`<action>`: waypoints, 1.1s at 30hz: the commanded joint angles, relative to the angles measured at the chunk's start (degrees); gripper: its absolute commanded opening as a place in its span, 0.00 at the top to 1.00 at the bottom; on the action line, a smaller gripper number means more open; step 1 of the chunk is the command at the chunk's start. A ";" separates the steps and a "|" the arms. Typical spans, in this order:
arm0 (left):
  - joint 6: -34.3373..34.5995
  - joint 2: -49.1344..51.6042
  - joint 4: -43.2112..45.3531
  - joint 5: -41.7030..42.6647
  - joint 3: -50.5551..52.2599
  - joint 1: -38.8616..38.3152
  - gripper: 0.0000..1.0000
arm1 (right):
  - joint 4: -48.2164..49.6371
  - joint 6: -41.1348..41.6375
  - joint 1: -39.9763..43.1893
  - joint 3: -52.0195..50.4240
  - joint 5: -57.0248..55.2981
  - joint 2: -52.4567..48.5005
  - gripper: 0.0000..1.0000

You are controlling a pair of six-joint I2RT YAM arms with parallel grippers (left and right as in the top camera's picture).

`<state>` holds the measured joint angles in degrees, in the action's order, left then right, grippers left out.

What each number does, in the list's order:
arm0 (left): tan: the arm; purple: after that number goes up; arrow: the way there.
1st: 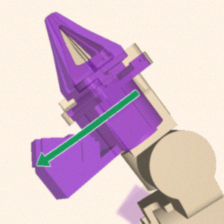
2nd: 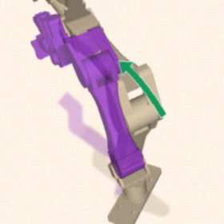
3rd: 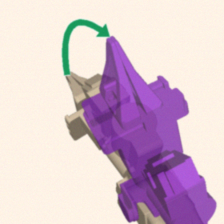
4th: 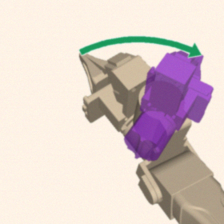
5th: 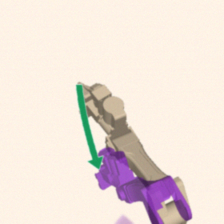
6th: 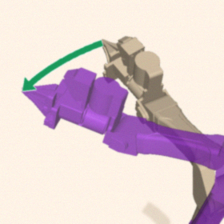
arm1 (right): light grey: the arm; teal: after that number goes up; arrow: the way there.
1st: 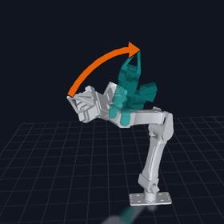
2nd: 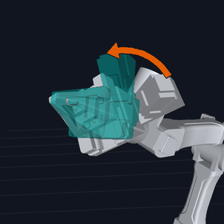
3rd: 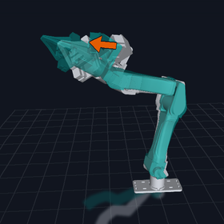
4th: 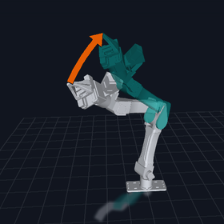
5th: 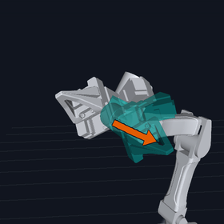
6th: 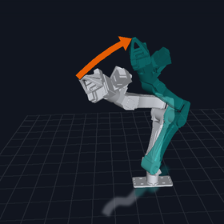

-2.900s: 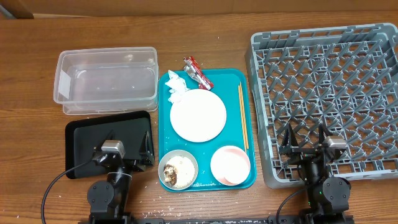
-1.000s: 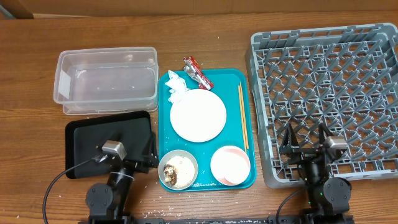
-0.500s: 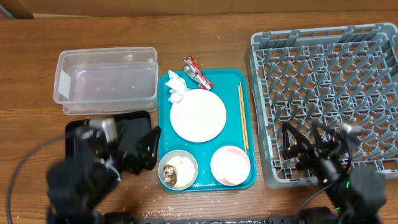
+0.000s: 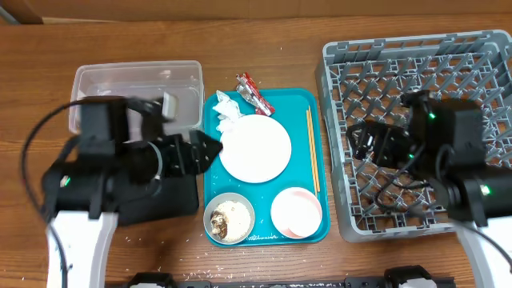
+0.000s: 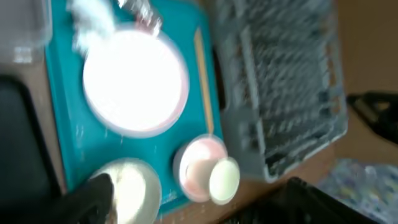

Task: Sort waste into correct bins and load items into the dishwasher
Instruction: 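Move the left gripper down to the white paper cup on the pink bowl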

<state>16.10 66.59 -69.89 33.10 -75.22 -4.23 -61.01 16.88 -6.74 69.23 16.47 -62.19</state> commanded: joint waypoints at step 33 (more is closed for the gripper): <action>14.12 -0.52 -7.89 -37.09 -10.84 -19.58 0.17 | -4.35 18.34 -32.20 -12.94 -13.86 -9.18 0.39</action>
<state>33.87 68.10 -75.77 0.25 -76.60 -26.57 -66.89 29.06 -38.44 57.80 8.43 -69.23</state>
